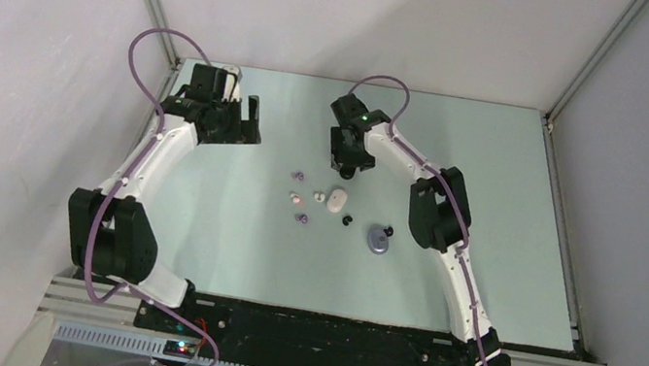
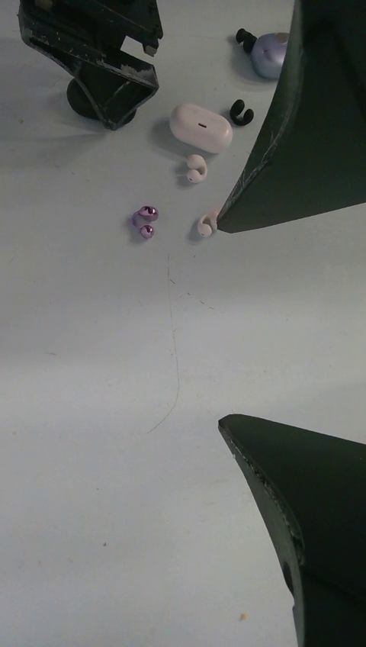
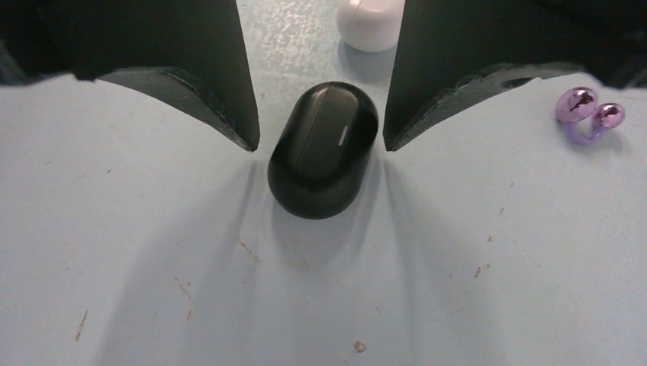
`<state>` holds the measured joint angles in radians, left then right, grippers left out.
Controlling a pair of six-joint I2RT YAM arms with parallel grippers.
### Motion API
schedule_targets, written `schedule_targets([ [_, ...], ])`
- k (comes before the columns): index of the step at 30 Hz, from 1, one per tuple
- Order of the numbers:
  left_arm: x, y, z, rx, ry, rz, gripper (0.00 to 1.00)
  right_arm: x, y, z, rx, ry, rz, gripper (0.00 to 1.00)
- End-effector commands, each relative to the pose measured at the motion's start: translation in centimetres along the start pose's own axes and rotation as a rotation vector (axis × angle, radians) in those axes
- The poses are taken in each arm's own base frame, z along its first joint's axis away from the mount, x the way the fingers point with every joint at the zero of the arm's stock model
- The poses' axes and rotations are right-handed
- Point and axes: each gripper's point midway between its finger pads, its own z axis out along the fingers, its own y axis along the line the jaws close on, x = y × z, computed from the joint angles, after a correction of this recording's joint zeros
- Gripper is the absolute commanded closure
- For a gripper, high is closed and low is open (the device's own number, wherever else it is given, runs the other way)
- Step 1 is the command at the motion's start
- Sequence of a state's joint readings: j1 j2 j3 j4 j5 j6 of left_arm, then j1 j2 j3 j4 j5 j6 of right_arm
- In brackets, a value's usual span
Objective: Insert the wireless bluetooth earbuds into the charging case
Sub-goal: Pick up the charging case from the center of the board.
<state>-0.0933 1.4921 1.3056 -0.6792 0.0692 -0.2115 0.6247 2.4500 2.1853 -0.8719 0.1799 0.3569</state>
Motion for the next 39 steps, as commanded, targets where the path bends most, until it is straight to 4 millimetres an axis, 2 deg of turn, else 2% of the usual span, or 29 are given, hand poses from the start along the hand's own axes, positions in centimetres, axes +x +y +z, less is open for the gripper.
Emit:
schedule_targets([
  [1, -2.0, -1.0, -1.0, 0.033, -0.055, -0.012, 0.05, -1.0, -1.0, -0.3, 0.01, -0.035, -0.038, 0.36],
  [5, -2.1, -1.0, -1.0, 0.033, -0.058, -0.011, 0.05, -0.6, 0.4, -1.0, -0.122, -0.012, -0.191, 0.34],
  [8, -2.3, -0.9, -0.9, 0.026, -0.061, -0.013, 0.04, -0.9, 0.0, -1.2, -0.128, -0.019, -0.269, 0.33],
  [12, -3.0, -1.3, -0.7, 0.039, -0.072, -0.015, 0.04, -1.2, -0.9, -0.9, -0.125, -0.018, -0.275, 0.35],
  [19, -3.5, -1.6, -0.6, 0.047, -0.075, -0.008, 0.04, -0.6, -0.3, -0.9, -0.192, 0.004, -0.352, 0.39],
  [25, -3.7, -1.6, -0.5, 0.05, -0.076, -0.004, 0.05, -0.8, -1.3, -0.9, -0.181, 0.004, -0.351, 0.44],
  [32, -3.8, -1.7, -0.7, 0.056, -0.083, 0.0, 0.04, -0.1, -1.2, -1.7, -0.227, 0.027, -0.43, 0.41],
  [39, -3.6, -1.8, -1.0, 0.06, -0.092, 0.006, 0.05, 0.7, -1.7, -1.2, -0.226, 0.016, -0.494, 0.44],
])
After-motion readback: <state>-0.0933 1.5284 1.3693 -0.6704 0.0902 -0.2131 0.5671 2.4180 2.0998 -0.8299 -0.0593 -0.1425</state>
